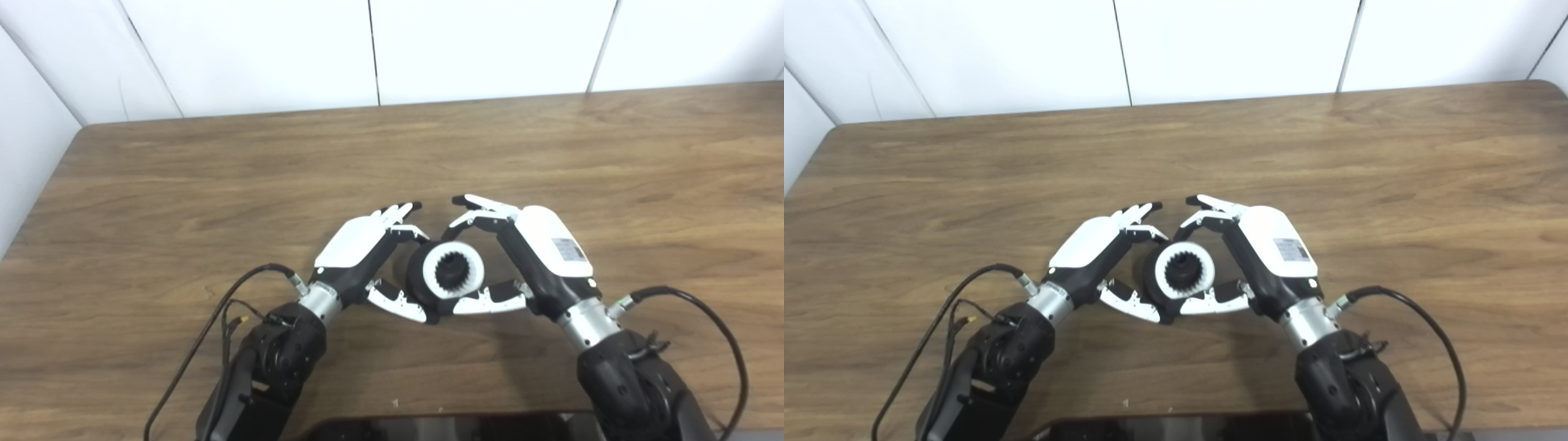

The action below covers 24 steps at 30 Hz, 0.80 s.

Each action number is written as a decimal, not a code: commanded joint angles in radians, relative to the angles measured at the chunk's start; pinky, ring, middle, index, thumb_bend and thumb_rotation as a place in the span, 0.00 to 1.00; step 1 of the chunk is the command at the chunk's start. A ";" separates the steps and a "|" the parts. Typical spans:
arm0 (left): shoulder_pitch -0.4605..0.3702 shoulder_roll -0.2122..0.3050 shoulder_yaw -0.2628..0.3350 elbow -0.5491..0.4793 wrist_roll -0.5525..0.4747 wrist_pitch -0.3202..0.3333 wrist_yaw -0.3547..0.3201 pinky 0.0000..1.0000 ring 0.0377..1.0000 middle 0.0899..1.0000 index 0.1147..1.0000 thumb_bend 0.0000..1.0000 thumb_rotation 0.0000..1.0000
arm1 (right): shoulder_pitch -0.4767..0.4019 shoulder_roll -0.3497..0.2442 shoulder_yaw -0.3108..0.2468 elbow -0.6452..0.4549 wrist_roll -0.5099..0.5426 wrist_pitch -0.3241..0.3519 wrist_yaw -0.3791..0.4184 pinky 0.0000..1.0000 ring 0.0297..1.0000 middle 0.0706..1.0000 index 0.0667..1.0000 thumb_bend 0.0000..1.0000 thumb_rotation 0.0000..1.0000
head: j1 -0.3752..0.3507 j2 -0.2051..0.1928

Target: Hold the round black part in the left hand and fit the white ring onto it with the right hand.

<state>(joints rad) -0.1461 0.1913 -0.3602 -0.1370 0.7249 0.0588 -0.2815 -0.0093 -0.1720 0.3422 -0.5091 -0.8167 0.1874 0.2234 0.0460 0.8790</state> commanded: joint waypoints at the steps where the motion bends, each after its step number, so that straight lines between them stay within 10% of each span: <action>1: -0.036 -0.001 0.003 -0.018 0.001 -0.015 0.025 1.00 1.00 1.00 0.57 0.98 0.36 | -0.037 0.017 0.006 -0.004 -0.012 -0.045 -0.016 0.83 0.84 0.85 0.59 0.85 0.31 | 0.000 0.001; 24: -0.036 0.001 0.007 -0.024 -0.005 -0.014 0.021 1.00 1.00 1.00 0.56 0.99 0.35 | -0.116 0.026 -0.022 0.041 -0.026 -0.027 0.007 0.83 0.84 0.86 0.60 0.84 0.31 | 0.003 0.007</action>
<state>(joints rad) -0.1476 0.1861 -0.3561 -0.1371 0.7297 0.0696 -0.2808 -0.0867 -0.1555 0.3359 -0.4472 -0.8398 0.1775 0.2477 0.0476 0.8851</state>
